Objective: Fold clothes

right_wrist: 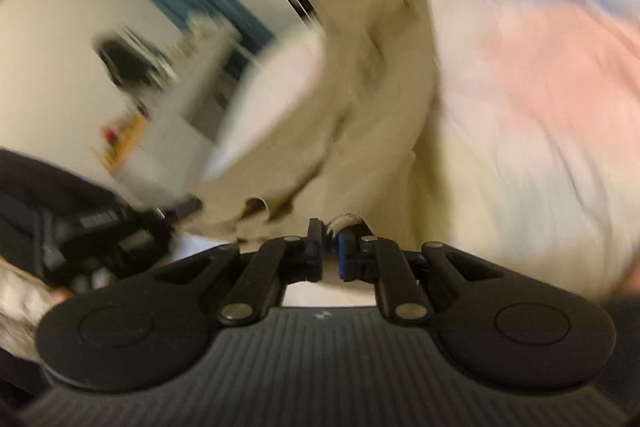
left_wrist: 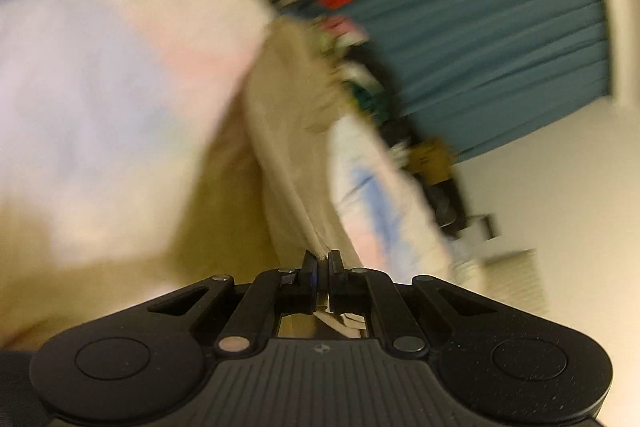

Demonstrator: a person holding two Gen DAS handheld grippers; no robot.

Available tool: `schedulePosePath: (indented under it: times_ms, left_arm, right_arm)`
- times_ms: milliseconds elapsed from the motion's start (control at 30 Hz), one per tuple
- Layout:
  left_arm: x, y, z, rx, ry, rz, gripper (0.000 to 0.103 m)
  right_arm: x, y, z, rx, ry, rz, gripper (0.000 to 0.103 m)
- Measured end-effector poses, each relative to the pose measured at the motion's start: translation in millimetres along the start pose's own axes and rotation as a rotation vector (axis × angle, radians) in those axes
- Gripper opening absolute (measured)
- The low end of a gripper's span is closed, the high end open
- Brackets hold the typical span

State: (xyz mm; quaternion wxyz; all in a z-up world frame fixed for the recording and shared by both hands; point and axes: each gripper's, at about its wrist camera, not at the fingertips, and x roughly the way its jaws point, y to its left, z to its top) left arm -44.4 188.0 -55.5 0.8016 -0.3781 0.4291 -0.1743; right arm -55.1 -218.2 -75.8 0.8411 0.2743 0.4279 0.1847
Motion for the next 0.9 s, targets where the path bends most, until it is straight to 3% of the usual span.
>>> schedulePosePath:
  times_ms: [133, 167, 200, 267, 300, 400, 500, 567, 633, 700, 767, 833, 900]
  left_arm:
    - [29, 31, 2, -0.018, 0.073, 0.141, 0.005]
    - [33, 33, 3, -0.020, 0.082, 0.159, 0.005]
    - [35, 33, 5, -0.014, 0.087, 0.170, 0.005]
    - [38, 30, 6, 0.010, 0.091, 0.185, 0.005]
    - [38, 29, 5, 0.021, 0.094, 0.194, 0.005]
    - [40, 29, 3, 0.038, 0.104, 0.221, 0.005]
    - [40, 32, 3, 0.035, 0.106, 0.236, 0.005]
    - [40, 34, 2, 0.040, 0.103, 0.238, 0.005]
    - [39, 34, 0, 0.047, 0.103, 0.241, 0.005]
    - [39, 33, 0, 0.048, 0.102, 0.243, 0.005]
    - [39, 34, 0, 0.043, 0.102, 0.243, 0.005]
    - [39, 34, 0, 0.045, 0.101, 0.241, 0.005]
    - [39, 34, -1, 0.049, 0.098, 0.239, 0.005]
  right_arm:
    - [19, -21, -13, 0.019, 0.156, -0.041, 0.013]
    - [19, -23, -11, 0.032, 0.148, -0.040, 0.020]
    - [18, -25, -10, 0.045, 0.140, -0.039, 0.027]
    - [19, -27, -7, 0.074, 0.112, -0.044, 0.070]
    - [21, -27, -4, 0.090, 0.093, -0.050, 0.074]
    - [42, -35, 3, 0.138, 0.076, -0.091, 0.074]
    - [79, -58, 11, 0.188, 0.106, -0.193, 0.072]
    - [99, -72, 8, 0.284, 0.183, -0.139, 0.061]
    - [109, -62, 3, 0.235, 0.250, -0.057, 0.059]
    - [107, -45, -2, 0.140, 0.253, -0.050, 0.053]
    - [106, -48, -5, 0.158, 0.260, -0.059, 0.032]
    - [105, -51, -7, 0.177, 0.268, -0.068, 0.025]
    - [105, -46, -8, 0.141, 0.293, -0.067, 0.025]
